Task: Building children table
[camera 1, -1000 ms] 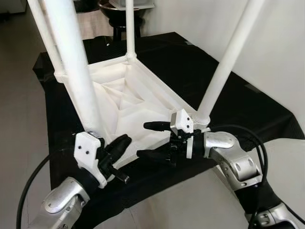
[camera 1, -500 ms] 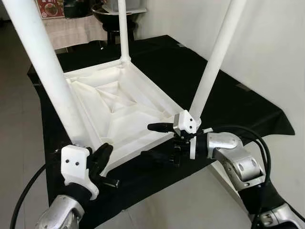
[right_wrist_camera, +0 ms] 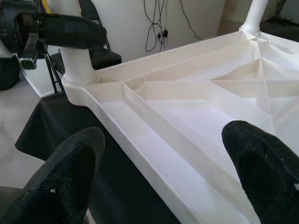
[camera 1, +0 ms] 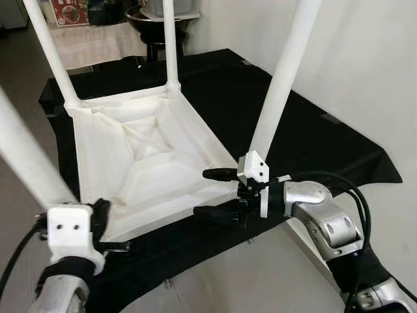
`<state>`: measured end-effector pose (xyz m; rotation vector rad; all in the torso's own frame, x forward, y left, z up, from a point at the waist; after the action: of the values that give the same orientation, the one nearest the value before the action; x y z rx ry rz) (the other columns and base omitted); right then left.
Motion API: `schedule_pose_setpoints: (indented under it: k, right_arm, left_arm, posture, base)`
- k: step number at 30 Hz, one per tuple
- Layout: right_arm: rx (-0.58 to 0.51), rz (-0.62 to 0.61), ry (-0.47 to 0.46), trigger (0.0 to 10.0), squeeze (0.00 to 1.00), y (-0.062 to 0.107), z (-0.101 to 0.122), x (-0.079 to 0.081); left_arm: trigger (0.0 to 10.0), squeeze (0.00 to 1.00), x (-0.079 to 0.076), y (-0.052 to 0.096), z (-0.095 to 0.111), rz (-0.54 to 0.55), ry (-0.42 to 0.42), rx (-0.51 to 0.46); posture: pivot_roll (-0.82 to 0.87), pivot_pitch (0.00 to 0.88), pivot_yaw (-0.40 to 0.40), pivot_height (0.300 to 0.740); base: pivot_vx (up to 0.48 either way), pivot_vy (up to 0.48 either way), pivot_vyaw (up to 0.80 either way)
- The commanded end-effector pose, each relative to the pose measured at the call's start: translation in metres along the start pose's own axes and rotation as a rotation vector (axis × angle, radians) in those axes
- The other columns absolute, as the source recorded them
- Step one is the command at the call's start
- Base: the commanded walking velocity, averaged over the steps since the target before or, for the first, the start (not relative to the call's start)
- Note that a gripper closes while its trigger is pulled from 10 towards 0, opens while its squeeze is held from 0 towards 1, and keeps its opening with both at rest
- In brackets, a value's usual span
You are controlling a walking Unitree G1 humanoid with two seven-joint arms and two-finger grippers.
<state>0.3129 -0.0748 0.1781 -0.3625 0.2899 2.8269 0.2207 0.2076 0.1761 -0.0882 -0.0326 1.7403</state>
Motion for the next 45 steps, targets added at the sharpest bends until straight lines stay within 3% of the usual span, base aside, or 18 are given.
schedule_pose_setpoints:
  k: [1,3,7,9,10,13,15,16,19,25,29,34,38,40,41,42,44,45]
  right_arm:
    - [0.013,-0.008,0.016,10.0,0.00,0.001,-0.001,-0.002]
    - [0.013,-0.008,0.016,10.0,0.00,0.001,-0.001,-0.002]
    - [0.005,-0.002,0.015,10.0,0.00,-0.008,-0.003,0.008]
    - [0.005,-0.002,0.015,10.0,0.00,-0.008,-0.003,0.008]
    - [0.023,0.000,0.025,10.0,0.00,-0.013,-0.010,0.016]
    - [0.029,-0.003,0.028,10.0,0.00,-0.013,-0.011,0.017]
    - [0.100,-0.161,0.051,10.0,0.00,-0.008,-0.020,-0.014]
    - [0.100,-0.161,0.051,10.0,0.00,-0.008,-0.020,-0.014]
    - [0.164,-0.326,0.062,10.0,0.00,0.005,-0.026,-0.049]
    - [0.113,-0.314,0.043,10.0,0.00,0.009,-0.016,-0.051]
    - [0.050,-0.217,0.020,10.0,0.00,0.002,-0.010,-0.030]
    - [0.019,-0.224,-0.001,10.0,0.00,-0.003,-0.010,-0.023]
    - [-0.065,-0.229,-0.078,10.0,0.00,-0.012,-0.006,-0.010]
    - [-0.094,-0.179,-0.099,10.0,0.00,-0.013,-0.003,0.002]
    - [-0.121,-0.110,-0.130,10.0,0.00,-0.011,-0.002,0.016]
    - [-0.121,-0.110,-0.130,10.0,0.00,-0.011,-0.002,0.016]
    - [-0.145,0.011,-0.179,10.0,0.00,-0.005,0.000,0.036]
    - [-0.145,0.011,-0.179,10.0,0.00,-0.005,0.000,0.036]
  left_arm:
    - [10.0,0.00,-0.004,-0.001,-0.003,-0.014,0.022,0.006]
    - [10.0,0.00,-0.004,-0.001,-0.003,-0.014,0.022,0.006]
    - [10.0,0.00,-0.042,0.001,-0.004,-0.173,0.087,0.023]
    - [10.0,0.00,-0.042,0.001,-0.004,-0.173,0.087,0.023]
    - [10.0,0.00,-0.064,0.006,-0.005,-0.273,0.122,0.043]
    - [10.0,0.00,-0.069,0.007,-0.005,-0.301,0.131,0.048]
    - [10.0,0.00,-0.084,0.012,-0.002,-0.415,0.166,0.061]
    - [10.0,0.00,-0.084,0.012,-0.002,-0.415,0.166,0.061]
    - [10.0,0.00,-0.102,0.020,0.003,-0.563,0.192,0.078]
    - [10.0,0.00,-0.107,0.022,0.006,-0.589,0.189,0.071]
    - [10.0,0.00,-0.106,0.022,0.006,-0.567,0.180,0.067]
    - [10.0,0.00,-0.105,0.026,0.001,-0.564,0.163,0.088]
    - [10.0,0.00,-0.095,0.031,-0.006,-0.512,0.136,0.119]
    - [10.0,0.00,-0.091,0.031,-0.008,-0.486,0.144,0.125]
    - [10.0,0.00,-0.089,0.032,-0.009,-0.474,0.150,0.132]
    - [10.0,0.00,-0.089,0.032,-0.009,-0.474,0.150,0.132]
    - [10.0,0.00,-0.086,0.032,-0.009,-0.463,0.160,0.134]
    - [10.0,0.00,-0.086,0.032,-0.009,-0.463,0.160,0.134]
  posture:
    - [-0.05,0.100,-0.058,0.740]
    - [-0.05,0.100,-0.058,0.740]
    - [-0.06,0.102,-0.060,0.740]
    - [-0.06,0.102,-0.060,0.740]
    - [-0.06,0.103,-0.056,0.740]
    - [-0.06,0.103,-0.056,0.740]
    - [-0.06,0.103,-0.061,0.740]
    - [-0.06,0.103,-0.061,0.740]
    - [-0.06,0.103,-0.062,0.740]
    - [-0.06,0.104,-0.063,0.740]
    - [-0.06,0.105,-0.060,0.740]
    - [-0.06,0.104,-0.056,0.740]
    - [-0.06,0.104,-0.058,0.740]
    - [-0.06,0.105,-0.057,0.740]
    - [-0.06,0.105,-0.057,0.740]
    - [-0.06,0.105,-0.057,0.740]
    - [-0.06,0.104,-0.059,0.740]
    - [-0.06,0.104,-0.059,0.740]
  base:
    - [0.000,0.000,0.00]
    - [0.000,0.000,0.00]
    - [0.000,0.000,0.00]
    - [0.000,0.000,0.00]
    - [0.000,0.000,0.00]
    - [0.000,0.000,0.00]
    - [0.000,0.000,0.00]
    - [0.000,0.000,0.00]
    - [0.000,0.000,0.00]
    - [0.000,0.000,0.00]
    - [0.000,0.000,0.00]
    - [0.000,0.000,0.00]
    - [0.000,-0.463,0.00]
    - [0.000,-0.469,0.00]
    - [0.000,-0.480,0.00]
    - [0.000,-0.480,0.00]
    - [0.000,-0.480,0.00]
    - [0.000,-0.480,0.00]
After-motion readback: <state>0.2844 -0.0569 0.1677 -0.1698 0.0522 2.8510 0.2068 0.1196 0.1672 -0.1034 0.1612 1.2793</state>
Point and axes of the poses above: a point about 5 cm out from each wrist's last joint towards the gripper, its own y axis pointing back from the gripper into the wrist, its own z axis along the axis of the wrist's last joint, x = y × z, the point moved 4 cm from there along -y, pointing out of the wrist towards the gripper, and after that the axes turned 6 degrees about y, right-handed, at the moved point
